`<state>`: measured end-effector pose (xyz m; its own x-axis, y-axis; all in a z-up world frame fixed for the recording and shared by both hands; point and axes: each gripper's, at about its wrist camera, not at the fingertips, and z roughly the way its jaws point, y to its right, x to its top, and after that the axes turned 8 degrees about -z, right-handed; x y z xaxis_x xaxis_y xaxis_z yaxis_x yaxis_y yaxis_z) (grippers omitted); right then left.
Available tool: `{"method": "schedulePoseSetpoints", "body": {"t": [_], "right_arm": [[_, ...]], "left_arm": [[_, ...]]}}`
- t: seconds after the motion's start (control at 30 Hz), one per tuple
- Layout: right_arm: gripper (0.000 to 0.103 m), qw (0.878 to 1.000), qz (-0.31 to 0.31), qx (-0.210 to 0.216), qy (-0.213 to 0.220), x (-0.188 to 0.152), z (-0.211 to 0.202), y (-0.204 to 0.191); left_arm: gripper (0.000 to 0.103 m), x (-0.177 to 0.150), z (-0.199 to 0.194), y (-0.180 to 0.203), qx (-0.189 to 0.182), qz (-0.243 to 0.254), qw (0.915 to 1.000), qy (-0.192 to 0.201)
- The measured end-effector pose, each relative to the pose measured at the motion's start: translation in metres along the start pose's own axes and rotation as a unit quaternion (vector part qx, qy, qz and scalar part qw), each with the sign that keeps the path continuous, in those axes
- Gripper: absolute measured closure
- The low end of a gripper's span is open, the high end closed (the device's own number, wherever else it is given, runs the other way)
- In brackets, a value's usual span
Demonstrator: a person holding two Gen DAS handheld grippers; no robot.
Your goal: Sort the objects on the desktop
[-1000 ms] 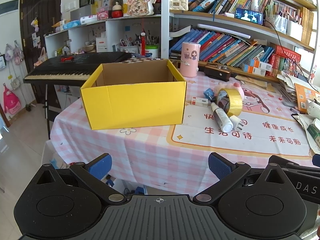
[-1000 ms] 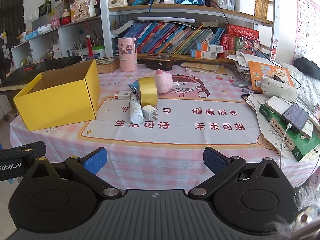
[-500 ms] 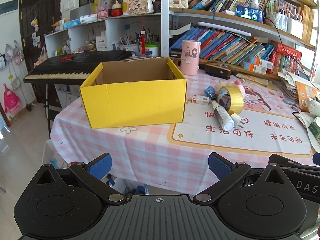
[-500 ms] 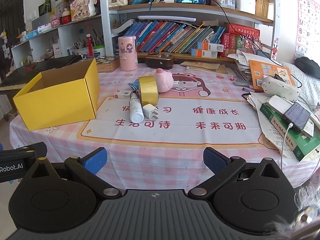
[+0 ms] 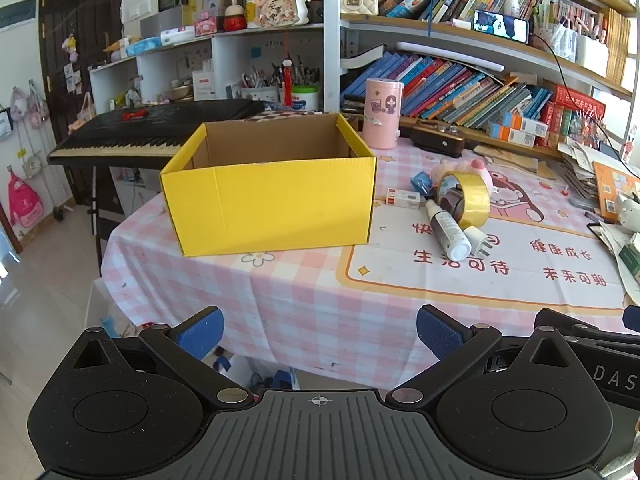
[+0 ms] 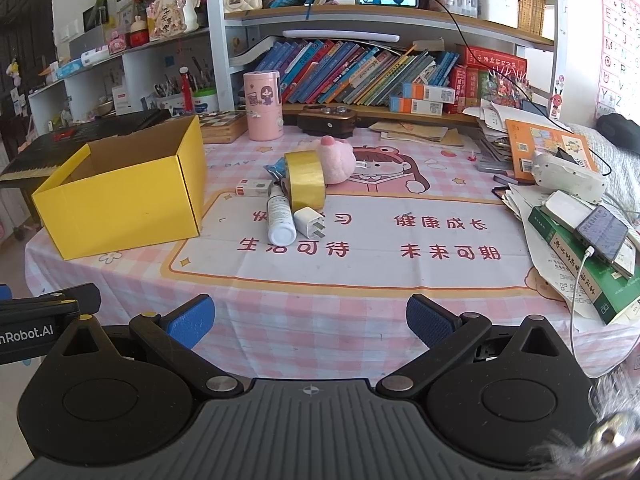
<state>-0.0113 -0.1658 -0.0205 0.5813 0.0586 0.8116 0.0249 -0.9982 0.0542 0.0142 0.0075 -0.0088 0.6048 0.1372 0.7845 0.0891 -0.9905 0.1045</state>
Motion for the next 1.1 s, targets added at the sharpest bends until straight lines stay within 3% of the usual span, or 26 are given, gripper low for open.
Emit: {"method": "schedulePoseSetpoints", "body": {"t": [1.1], "right_arm": [[0.003,0.999,0.004,0.005,-0.035,0.008,0.032,0.012]], "left_arm": [[0.0,0.005,0.026,0.01,-0.015,0.0,0.9994,-0.031]]}}
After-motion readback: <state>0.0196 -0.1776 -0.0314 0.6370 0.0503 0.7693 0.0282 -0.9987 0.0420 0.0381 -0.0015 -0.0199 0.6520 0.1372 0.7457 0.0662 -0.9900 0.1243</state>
